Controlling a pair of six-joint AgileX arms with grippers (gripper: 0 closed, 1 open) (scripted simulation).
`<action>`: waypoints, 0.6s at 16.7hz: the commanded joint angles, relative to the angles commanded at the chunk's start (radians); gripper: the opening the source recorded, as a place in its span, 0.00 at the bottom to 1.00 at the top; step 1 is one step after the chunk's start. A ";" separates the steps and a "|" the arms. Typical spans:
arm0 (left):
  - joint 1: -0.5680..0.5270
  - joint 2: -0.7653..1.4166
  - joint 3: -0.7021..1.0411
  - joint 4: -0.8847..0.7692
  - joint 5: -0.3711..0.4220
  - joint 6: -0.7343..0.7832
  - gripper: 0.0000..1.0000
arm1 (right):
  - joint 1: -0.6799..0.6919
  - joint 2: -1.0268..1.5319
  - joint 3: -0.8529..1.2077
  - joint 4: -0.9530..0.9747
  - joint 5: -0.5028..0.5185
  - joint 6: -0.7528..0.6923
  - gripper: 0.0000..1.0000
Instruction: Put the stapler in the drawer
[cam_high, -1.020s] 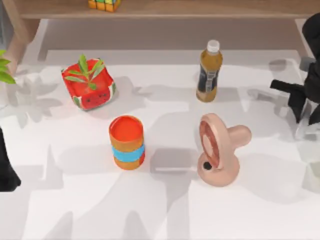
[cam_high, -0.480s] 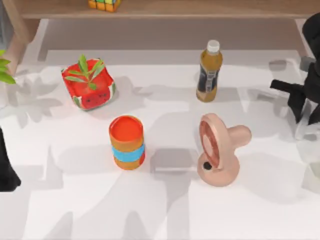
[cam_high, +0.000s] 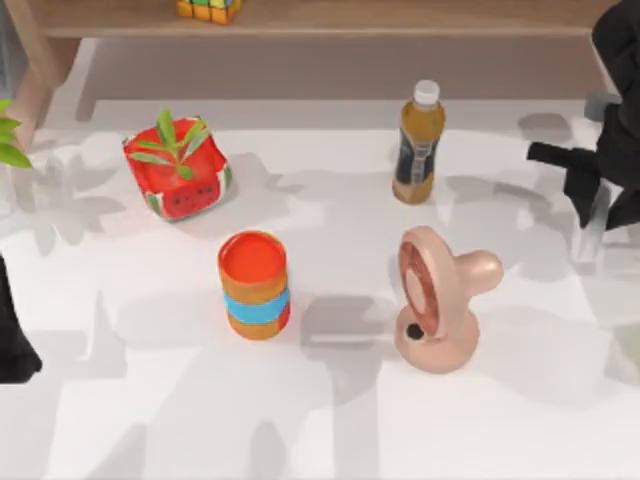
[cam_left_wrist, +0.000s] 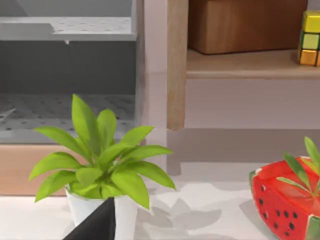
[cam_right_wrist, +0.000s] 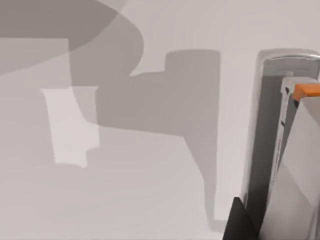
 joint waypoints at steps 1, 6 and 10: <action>0.000 0.000 0.000 0.000 0.000 0.000 1.00 | -0.010 -0.003 0.008 -0.011 -0.001 0.009 0.00; 0.000 0.000 0.000 0.000 0.000 0.000 1.00 | -0.043 0.010 0.024 -0.060 0.002 0.028 0.00; 0.000 0.000 0.000 0.000 0.000 0.000 1.00 | -0.038 0.009 0.022 -0.057 0.001 0.028 0.00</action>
